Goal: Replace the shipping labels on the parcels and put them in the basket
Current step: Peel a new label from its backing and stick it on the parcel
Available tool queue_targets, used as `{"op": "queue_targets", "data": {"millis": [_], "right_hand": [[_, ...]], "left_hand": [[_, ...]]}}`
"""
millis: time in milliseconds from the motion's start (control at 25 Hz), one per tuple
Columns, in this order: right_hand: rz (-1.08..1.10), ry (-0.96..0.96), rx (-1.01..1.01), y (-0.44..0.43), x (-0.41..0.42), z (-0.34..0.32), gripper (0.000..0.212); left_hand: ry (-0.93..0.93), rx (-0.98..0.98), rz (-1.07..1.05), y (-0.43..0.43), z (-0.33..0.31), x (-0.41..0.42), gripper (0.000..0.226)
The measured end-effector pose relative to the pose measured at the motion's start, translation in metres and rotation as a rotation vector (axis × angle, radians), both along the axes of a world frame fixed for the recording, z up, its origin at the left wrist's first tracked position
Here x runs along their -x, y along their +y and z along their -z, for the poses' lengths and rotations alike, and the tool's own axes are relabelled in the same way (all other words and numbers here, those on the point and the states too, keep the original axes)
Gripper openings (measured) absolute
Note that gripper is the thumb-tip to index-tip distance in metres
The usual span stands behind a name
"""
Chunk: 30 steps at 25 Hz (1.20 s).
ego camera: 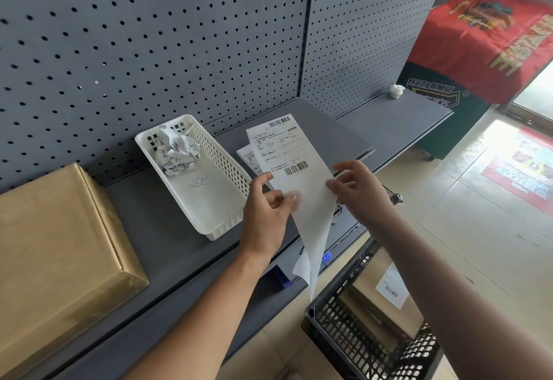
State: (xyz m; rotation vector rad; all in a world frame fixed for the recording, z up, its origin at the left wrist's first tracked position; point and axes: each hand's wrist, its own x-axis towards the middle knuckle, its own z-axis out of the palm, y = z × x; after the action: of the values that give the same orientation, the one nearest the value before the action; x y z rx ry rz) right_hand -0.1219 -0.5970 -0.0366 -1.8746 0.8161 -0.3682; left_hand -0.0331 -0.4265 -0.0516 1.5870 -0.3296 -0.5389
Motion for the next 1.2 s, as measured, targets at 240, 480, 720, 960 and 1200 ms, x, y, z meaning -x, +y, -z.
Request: {"op": "queue_targets", "data": {"millis": [240, 480, 720, 960, 1200], "right_hand": [[-0.211, -0.059, 0.879, 0.020, 0.000, -0.010, 0.028], [-0.487, -0.075, 0.932, 0.029, -0.016, -0.020, 0.026], [-0.575, -0.079, 1.022, 0.026, -0.020, -0.024, 0.029], [-0.614, -0.067, 1.142, 0.027, -0.021, -0.027, 0.024], [-0.623, -0.059, 1.158, 0.029, -0.025, -0.027, 0.020]], "left_hand": [[0.003, 0.041, 0.007, 0.006, -0.006, 0.002, 0.047], [0.002, 0.073, 0.022, 0.011, -0.020, 0.004, 0.028], [-0.061, 0.043, 0.073, 0.017, -0.020, 0.002, 0.041], [-0.206, -0.014, 0.091, 0.020, -0.024, 0.002, 0.052], [-0.282, -0.083, 0.117, 0.022, -0.027, 0.002, 0.052]]}}
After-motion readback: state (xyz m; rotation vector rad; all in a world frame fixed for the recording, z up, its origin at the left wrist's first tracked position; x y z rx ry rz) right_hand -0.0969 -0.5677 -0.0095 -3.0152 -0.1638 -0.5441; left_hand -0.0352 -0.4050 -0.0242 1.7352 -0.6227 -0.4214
